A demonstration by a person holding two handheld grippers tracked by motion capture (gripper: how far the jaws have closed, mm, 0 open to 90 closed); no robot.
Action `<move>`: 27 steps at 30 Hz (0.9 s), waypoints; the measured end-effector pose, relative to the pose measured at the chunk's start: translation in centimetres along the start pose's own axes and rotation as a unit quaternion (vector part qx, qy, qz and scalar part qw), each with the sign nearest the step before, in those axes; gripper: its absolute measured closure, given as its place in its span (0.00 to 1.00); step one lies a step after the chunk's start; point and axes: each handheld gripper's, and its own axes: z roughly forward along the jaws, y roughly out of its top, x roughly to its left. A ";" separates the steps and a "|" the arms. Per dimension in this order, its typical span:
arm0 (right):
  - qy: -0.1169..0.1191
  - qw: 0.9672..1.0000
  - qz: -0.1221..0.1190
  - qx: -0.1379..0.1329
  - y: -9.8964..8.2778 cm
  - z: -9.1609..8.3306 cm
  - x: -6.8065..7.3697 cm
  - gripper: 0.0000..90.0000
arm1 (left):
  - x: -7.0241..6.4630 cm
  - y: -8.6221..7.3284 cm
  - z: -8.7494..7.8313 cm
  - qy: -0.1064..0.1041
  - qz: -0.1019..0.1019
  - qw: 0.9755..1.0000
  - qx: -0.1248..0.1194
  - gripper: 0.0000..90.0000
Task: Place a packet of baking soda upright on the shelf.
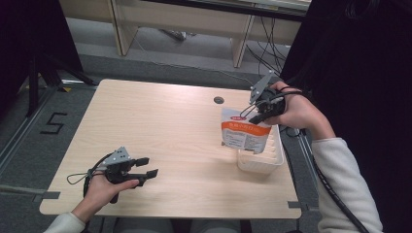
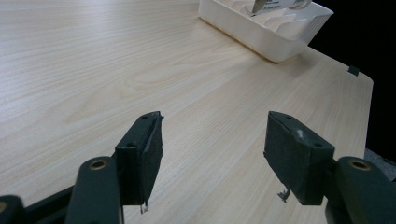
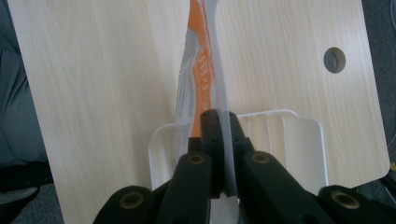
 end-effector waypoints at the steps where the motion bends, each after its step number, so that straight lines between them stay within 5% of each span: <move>1: -0.003 1.000 0.003 0.004 -0.1 0.0 0.0 1.00 | 0.1 0.0 0.0 0.000 0.005 1.000 0.000 0.40; 12: -0.003 1.000 0.022 0.013 -1.1 -0.1 -0.4 1.00 | 0.1 0.0 0.0 0.002 0.004 1.000 0.000 0.40; 19: 0.003 1.000 0.014 0.015 -1.7 -0.1 -0.6 1.00 | 0.1 0.0 0.0 0.002 0.001 1.000 -0.002 0.40; 21: 0.008 0.999 0.033 0.020 -2.0 -0.2 -0.5 1.00 | 0.1 0.0 0.0 0.002 0.001 1.000 -0.002 0.40; 23: 0.011 1.000 0.012 0.016 -2.2 -0.1 -0.8 1.00 | 0.0 0.0 0.0 0.001 -0.002 1.000 -0.005 0.40; 27: 0.014 1.000 0.017 0.019 -2.6 -0.1 -0.8 1.00 | 0.1 0.0 0.0 0.003 -0.004 1.000 -0.002 0.40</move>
